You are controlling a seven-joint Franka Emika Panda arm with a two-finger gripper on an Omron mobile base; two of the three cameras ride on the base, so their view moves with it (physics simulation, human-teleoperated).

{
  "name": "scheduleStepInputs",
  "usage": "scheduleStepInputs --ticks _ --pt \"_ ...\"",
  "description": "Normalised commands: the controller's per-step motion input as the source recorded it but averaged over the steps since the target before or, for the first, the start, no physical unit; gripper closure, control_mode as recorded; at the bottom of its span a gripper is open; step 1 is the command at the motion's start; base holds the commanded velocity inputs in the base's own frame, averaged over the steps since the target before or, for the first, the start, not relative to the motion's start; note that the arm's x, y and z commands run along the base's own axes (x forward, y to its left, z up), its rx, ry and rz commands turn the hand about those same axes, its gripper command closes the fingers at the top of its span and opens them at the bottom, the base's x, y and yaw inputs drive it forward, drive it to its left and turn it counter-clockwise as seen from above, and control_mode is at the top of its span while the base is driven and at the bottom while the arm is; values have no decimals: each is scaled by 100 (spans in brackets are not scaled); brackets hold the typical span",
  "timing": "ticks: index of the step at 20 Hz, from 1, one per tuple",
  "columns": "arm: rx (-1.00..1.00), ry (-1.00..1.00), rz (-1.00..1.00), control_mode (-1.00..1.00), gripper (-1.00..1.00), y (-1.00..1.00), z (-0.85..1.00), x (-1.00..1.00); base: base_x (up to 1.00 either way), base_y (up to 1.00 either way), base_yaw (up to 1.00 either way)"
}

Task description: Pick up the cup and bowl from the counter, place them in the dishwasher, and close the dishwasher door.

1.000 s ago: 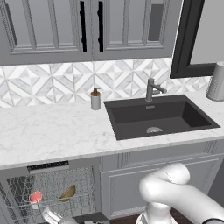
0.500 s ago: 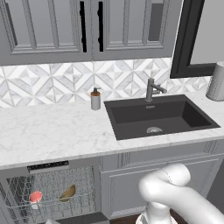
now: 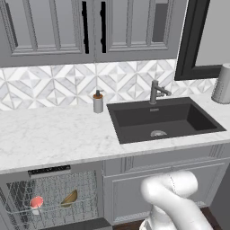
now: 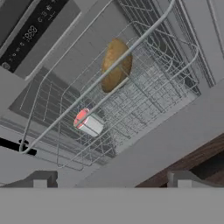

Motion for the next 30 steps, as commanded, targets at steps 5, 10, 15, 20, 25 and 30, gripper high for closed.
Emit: scheduleStepInputs --ticks 5,10,15,20,25,30 --pt "8 -4 -7 -100 -100 72 -100 -10 0 0 0" --pt "6 -14 -12 -100 -100 65 -100 0 0 0 0" --pt "7 -26 -16 -100 -100 40 -100 0 0 0 0" --pt "6 -37 -15 -100 -100 22 -99 20 0 0 0" --pt "7 -42 -16 -100 -100 10 -100 42 0 0 0" --pt "7 -44 -15 -100 -100 13 -100 44 0 0 0"
